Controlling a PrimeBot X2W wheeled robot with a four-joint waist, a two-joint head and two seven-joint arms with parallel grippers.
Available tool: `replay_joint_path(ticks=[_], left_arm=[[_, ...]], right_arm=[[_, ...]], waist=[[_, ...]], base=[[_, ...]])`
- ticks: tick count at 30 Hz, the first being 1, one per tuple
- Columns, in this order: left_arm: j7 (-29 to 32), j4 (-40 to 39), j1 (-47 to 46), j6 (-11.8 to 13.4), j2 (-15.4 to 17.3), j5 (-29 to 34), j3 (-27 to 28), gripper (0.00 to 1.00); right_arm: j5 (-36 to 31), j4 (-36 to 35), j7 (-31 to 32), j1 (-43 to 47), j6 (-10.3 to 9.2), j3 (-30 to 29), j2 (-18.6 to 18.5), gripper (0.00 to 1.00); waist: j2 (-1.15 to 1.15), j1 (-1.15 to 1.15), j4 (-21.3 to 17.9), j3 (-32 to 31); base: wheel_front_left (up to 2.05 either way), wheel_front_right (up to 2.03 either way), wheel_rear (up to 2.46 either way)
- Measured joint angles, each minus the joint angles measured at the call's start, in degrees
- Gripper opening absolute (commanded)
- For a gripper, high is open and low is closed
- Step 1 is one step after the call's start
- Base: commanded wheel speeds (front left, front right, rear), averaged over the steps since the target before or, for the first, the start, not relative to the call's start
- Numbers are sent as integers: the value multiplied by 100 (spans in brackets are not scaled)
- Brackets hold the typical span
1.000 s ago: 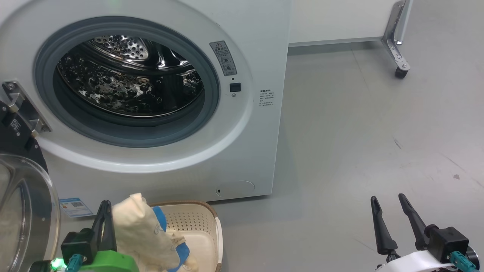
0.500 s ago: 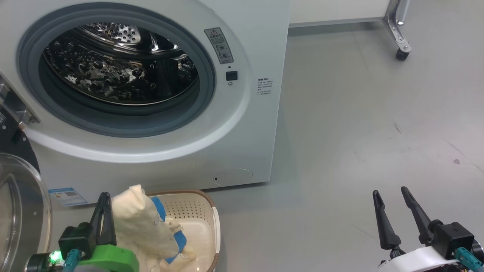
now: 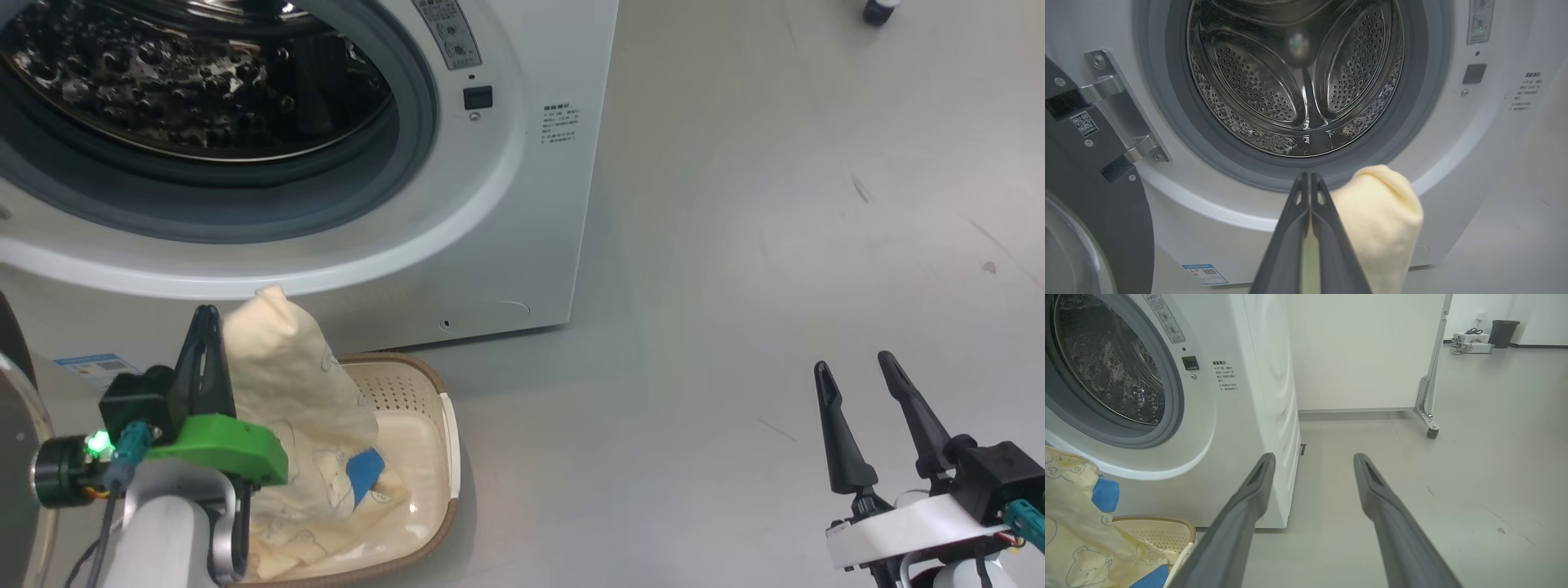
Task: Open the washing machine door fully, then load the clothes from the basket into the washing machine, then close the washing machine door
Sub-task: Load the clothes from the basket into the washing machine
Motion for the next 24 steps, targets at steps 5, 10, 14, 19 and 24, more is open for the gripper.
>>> replay_joint_path(ticks=[5,10,14,19,24], left_arm=[[249,132,-547,2,121,0,91,0],[521,237,-1151,5,356,0,207,0],[802,266,-1625,5,604,-1,315,0],[1277,346,-2284,-30,870,-35,372,0],[1775,401,-3006,-109,1018,-242,491,0]], right_arm=[[40,-48,0,-134,1,7,24,100],[141,-82,0,-324,1,31,103,100],[213,-110,0,-487,2,34,129,100],[272,-122,0,-687,2,52,147,100],[314,-122,-1,-895,4,83,162,100]], waist=[[0,0,-108,374],[0,0,-251,759],[0,0,-394,1068],[0,0,-586,1461],[0,1,-765,1869]], base=[[0,0,0],[0,0,0],[0,0,0],[0,0,0],[0,0,0]])
